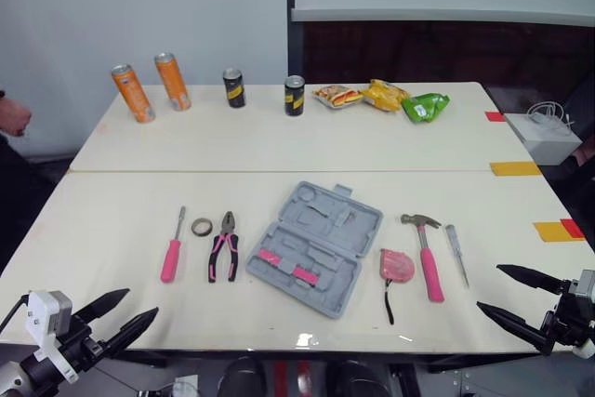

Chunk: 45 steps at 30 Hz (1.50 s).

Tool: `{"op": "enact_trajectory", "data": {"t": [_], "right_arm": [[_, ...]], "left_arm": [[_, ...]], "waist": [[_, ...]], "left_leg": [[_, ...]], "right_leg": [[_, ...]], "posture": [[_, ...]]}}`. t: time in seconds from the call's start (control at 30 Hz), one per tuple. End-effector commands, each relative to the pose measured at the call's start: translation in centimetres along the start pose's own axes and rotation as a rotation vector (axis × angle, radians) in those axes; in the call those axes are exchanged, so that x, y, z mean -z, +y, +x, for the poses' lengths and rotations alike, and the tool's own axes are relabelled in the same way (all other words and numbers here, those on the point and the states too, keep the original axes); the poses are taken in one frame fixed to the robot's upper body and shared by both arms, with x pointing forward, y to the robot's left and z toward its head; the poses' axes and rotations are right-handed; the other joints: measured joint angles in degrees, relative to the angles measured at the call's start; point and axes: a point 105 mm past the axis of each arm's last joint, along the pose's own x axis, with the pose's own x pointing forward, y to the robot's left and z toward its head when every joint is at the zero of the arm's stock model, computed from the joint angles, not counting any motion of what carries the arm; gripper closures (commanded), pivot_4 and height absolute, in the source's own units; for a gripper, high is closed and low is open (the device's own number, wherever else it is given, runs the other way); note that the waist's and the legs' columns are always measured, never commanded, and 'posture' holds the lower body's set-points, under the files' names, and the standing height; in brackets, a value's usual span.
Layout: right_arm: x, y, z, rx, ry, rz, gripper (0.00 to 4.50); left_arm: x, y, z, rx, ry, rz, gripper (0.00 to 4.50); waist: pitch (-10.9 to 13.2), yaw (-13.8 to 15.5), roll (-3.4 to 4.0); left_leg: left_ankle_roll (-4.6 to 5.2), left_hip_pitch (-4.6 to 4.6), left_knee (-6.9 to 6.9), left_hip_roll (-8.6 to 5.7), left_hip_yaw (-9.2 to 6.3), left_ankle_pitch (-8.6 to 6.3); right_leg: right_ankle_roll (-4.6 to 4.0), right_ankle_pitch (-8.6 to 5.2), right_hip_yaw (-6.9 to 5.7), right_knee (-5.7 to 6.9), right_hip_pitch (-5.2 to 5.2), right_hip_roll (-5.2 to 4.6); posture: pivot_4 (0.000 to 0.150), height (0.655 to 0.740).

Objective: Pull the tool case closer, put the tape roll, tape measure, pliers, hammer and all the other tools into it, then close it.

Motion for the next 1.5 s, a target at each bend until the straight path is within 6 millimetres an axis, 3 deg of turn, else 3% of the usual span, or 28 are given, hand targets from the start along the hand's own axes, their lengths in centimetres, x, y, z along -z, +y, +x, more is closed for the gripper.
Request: {"op": "enact_trajectory", "data": {"t": [0.03, 0.17, 0.27, 0.37, 0.5, 0.67, 0.7, 0.8, 1.1, 1.5], "right_arm": [[-1.5, 0.0, 0.6, 0.024, -0.057, -0.041, 0.0], [-3.0, 0.9, 4.0, 0.068, -0.104, -0.058, 0.0], [-4.1, 1.5, 6.0, 0.106, -0.12, -0.049, 0.0], [-5.1, 1.5, 7.8, 0.211, -0.069, -0.083, 0.0], [-6.5, 4.1, 10.4, 0.083, -0.074, 0.053, 0.0], [-5.8, 4.9, 12.1, 0.103, 0.023, 0.055, 0.0], [-5.2, 5.2, 12.4, 0.086, 0.063, 0.059, 0.52], [-4.0, 5.3, 13.2, 0.103, 0.138, 0.08, 1.54], [-2.9, 4.9, 16.8, 0.148, 0.303, 0.013, 4.48], [-3.1, 5.0, 17.4, 0.131, 0.397, -0.024, 4.48]], "left_arm": [[-1.2, 0.3, 0.5, 0.01, -0.008, 0.046, 0.02], [-4.8, -0.4, 3.5, 0.074, -0.084, 0.133, 0.02], [-6.4, -0.2, 5.3, 0.082, -0.056, 0.181, 0.02], [-8.1, -0.7, 7.2, 0.224, -0.002, 0.19, 0.02], [-10.4, -0.7, 10.6, 0.349, 0.063, 0.283, 0.02], [-11.6, -0.8, 15.5, 0.456, 0.124, 0.339, 0.02], [-11.4, -1.0, 16.8, 0.487, 0.156, 0.353, 0.57], [-10.8, -1.2, 19.5, 0.549, 0.243, 0.405, 1.55], [-10.2, -1.1, 23.4, 0.591, 0.393, 0.594, 4.49], [-9.6, -2.5, 26.2, 0.537, 0.413, 0.719, 4.49]], "waist": [[0.0, 0.0, 0.0], [-0.01, 0.61, 0.03], [-0.06, 0.6, 0.07], [-0.06, 0.59, 0.05], [-0.11, 0.4, 0.13], [-0.21, 0.21, 0.27], [-0.23, 0.08, 0.3], [-0.25, -0.05, 0.28], [-0.24, 0.06, 0.26], [-0.21, 1.12, 0.22]], "left_leg": [[0.0, 0.0, 0.0, 0.0, 0.0, 0.0], [0.01, 0.09, 0.01, 0.02, -0.08, 0.05], [-0.07, 0.22, 0.04, 0.02, -0.04, 0.12], [-0.09, 0.21, 0.04, 0.0, -0.04, 0.12], [-0.11, 0.22, 0.04, -0.06, -0.01, 0.14], [-0.21, 0.18, 0.08, -0.08, 0.02, 0.21], [-0.21, 0.13, 0.08, -0.1, 0.02, 0.22], [-0.04, 0.03, 0.11, -0.12, 0.0, 0.33], [-0.47, -0.03, 0.11, -0.13, -0.14, 0.38], [-0.32, -0.08, 0.14, -0.15, -0.19, 0.46]], "right_leg": [[0.0, 0.0, 0.0, 0.0, 0.0, 0.0], [-0.05, 0.03, -0.06, 0.18, 0.01, 0.03], [-0.07, 0.04, -0.01, 0.27, 0.08, 0.01], [-0.06, 0.04, 0.01, 0.36, 0.04, 0.01], [-0.41, 0.24, 0.07, 0.49, -0.03, -0.01], [-0.46, 0.3, 0.11, 0.57, -0.06, -0.03], [-0.46, 0.29, 0.12, 0.57, -0.09, -0.04], [-0.44, 0.3, 0.15, 0.58, -0.15, -0.04], [-0.42, 0.35, 0.11, 0.67, -0.19, -0.03], [-0.41, 0.39, 0.07, 0.73, -0.18, -0.07]], "posture": [[0.15, 0.74], [0.15, 0.74], [0.15, 0.74], [0.15, 0.74], [0.15, 0.74], [0.15, 0.74], [0.15, 0.74], [0.15, 0.74], [0.15, 0.74], [0.15, 0.74]]}}
